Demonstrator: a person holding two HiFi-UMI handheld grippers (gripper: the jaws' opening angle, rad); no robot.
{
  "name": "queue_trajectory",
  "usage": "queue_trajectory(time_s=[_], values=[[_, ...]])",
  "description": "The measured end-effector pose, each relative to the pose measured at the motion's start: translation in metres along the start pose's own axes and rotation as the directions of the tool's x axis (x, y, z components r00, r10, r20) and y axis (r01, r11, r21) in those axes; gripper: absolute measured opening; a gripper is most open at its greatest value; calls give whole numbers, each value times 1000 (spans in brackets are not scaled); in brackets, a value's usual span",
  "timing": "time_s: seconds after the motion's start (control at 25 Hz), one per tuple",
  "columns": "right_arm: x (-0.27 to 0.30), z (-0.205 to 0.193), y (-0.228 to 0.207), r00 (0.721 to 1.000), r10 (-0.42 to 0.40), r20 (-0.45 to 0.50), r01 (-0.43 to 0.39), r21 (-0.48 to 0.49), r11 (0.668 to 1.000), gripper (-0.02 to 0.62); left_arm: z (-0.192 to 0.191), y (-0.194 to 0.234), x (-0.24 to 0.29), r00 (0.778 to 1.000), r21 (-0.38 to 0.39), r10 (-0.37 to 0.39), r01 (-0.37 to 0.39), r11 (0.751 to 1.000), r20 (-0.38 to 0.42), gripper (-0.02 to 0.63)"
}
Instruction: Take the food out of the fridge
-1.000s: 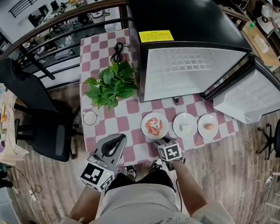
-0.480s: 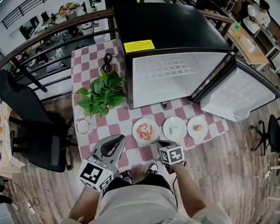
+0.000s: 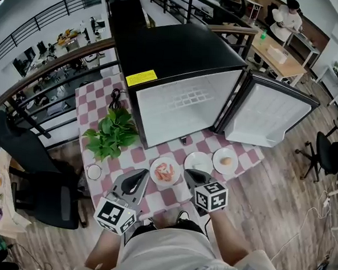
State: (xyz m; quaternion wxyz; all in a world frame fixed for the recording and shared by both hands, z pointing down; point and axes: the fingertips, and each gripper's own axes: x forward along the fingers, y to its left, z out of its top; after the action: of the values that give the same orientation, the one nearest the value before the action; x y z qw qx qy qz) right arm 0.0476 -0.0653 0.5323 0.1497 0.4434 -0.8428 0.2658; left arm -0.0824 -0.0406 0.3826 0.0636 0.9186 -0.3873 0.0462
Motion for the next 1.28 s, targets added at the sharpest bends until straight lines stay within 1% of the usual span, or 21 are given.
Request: queue_trajectory(time_s=[0.2, 0.4, 0.52, 0.64, 0.76, 1.28], values=[[-31, 59, 22, 989, 40, 145, -31, -62, 998, 20, 16, -5, 5, 999, 30, -10, 9, 1000, 35, 6], [-68, 114, 40, 953, 59, 297, -21, -130, 991, 20, 28, -7, 4, 999, 48, 1, -3, 999, 51, 6], [-85, 135, 45, 935, 68, 349, -13, -158, 987, 20, 32, -8, 3, 998, 52, 7, -10, 999, 62, 6], [-92, 145, 45, 928, 64, 368, 4, -181, 983, 20, 35, -8, 3, 998, 51, 11, -14, 999, 69, 6], [-94, 147, 44, 924, 62, 377, 8, -181, 983, 20, 34, -8, 2, 998, 49, 12, -16, 999, 69, 6], [-90, 142, 43, 930, 77, 359, -7, -193, 981, 20, 33, -5, 4, 998, 45, 20, -23, 999, 67, 6]])
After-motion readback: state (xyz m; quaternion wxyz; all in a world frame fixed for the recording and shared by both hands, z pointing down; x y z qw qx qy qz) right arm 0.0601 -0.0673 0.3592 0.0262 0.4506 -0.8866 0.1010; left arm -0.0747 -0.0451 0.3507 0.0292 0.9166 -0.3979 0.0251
